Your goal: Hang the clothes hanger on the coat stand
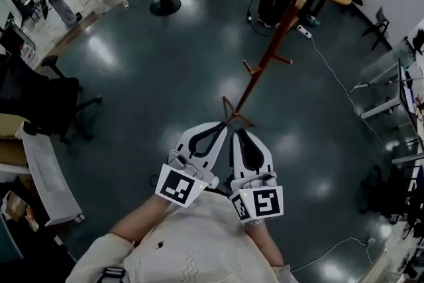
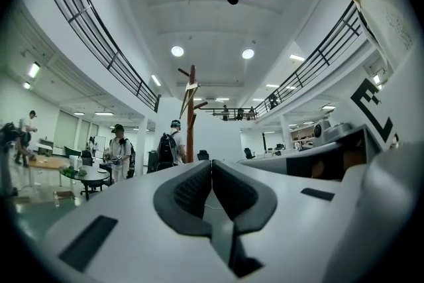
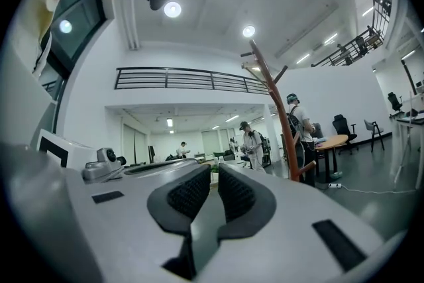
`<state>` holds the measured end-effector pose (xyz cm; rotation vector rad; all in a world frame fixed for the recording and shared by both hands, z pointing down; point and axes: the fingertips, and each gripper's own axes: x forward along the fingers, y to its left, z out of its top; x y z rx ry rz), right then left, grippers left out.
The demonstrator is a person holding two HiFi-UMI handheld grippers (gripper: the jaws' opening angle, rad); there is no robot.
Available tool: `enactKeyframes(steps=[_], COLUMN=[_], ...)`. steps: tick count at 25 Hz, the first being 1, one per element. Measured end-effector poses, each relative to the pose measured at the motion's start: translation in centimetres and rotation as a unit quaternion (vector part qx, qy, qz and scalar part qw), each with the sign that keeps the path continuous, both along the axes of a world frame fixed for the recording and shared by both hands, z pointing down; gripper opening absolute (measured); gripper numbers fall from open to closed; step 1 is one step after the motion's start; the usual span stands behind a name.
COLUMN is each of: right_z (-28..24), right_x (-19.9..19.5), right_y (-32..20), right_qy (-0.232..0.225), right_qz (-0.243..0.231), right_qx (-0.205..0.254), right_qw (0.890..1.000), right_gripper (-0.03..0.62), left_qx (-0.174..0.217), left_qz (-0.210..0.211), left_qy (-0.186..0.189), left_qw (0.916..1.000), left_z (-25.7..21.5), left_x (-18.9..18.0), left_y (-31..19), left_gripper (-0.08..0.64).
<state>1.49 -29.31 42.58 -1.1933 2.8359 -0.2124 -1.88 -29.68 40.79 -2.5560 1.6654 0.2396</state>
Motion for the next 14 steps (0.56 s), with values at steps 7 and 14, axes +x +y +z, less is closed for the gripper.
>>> enactKeyframes(steps=[7,14], right_z=[-0.06,0.1], right_x=[0.47,0.31], right_y=[-0.56,-0.6], right_qy=[0.002,0.004], right_qz=[-0.001,0.002], right_qx=[-0.003,-0.01], right_qw=[1.0,1.0], right_gripper=[0.055,0.054], left_qx=[0.005,0.007], left_qz=[-0.007,0.001], left_qy=[0.001,-0.011], left_qw=[1.0,0.9999], left_z=[-0.32,-0.35], left_x=[-0.19,-0.31], left_y=[-0.74,-0.72], left_gripper=[0.014,0.014])
